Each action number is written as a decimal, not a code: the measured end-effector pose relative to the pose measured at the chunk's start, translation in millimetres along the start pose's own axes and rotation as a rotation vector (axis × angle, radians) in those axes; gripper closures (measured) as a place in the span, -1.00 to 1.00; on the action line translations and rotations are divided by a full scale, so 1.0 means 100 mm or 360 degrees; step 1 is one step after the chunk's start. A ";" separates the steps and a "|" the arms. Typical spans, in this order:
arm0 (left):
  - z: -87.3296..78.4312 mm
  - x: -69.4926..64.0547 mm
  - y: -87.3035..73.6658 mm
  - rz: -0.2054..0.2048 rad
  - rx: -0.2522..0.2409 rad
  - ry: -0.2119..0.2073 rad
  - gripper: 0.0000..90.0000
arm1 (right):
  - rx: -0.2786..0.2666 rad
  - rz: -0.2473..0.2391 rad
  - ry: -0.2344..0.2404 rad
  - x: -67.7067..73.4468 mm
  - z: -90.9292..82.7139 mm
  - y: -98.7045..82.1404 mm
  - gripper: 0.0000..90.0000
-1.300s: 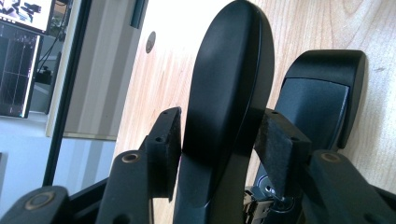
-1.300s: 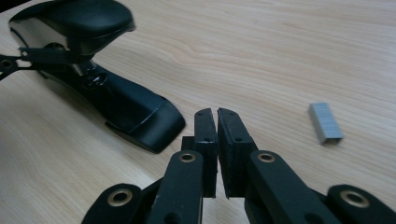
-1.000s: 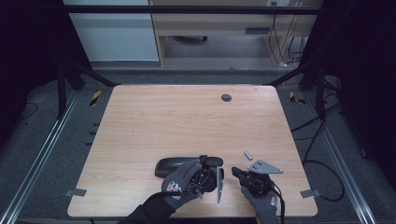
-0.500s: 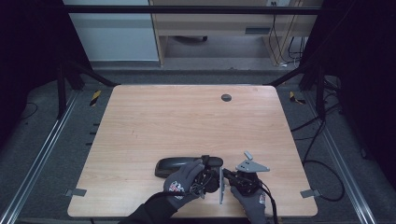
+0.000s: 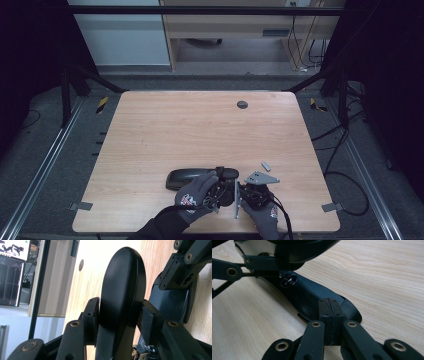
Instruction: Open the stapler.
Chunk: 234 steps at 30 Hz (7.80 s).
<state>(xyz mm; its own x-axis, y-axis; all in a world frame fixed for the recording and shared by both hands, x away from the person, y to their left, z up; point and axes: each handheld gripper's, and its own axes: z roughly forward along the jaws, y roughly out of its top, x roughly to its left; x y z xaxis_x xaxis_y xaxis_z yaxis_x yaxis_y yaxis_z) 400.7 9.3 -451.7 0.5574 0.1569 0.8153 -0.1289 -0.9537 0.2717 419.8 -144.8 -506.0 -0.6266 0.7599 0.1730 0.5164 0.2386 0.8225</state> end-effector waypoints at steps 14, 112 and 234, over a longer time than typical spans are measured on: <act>-0.04 0.07 -0.02 -0.0036 -0.0012 -0.0035 0.23 | -0.0022 0.0028 0.0019 0.00 0.02 -0.01 1.00; -0.82 1.14 -1.41 -0.1121 -0.0521 -0.0165 0.27 | -0.0011 0.0036 0.0046 0.01 0.04 0.00 1.00; -0.93 0.48 -3.01 -0.1778 -0.0398 -0.0162 -0.30 | 0.0002 0.0017 0.0042 0.06 0.06 0.02 0.98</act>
<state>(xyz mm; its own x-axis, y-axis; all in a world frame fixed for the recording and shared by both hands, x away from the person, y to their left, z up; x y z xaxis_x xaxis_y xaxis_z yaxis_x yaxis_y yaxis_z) 389.9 327.6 -446.3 0.5254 0.8508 0.0133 0.3264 -0.2159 0.9202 420.2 -136.4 -506.4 -0.6364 0.7461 0.1958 0.5236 0.2314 0.8199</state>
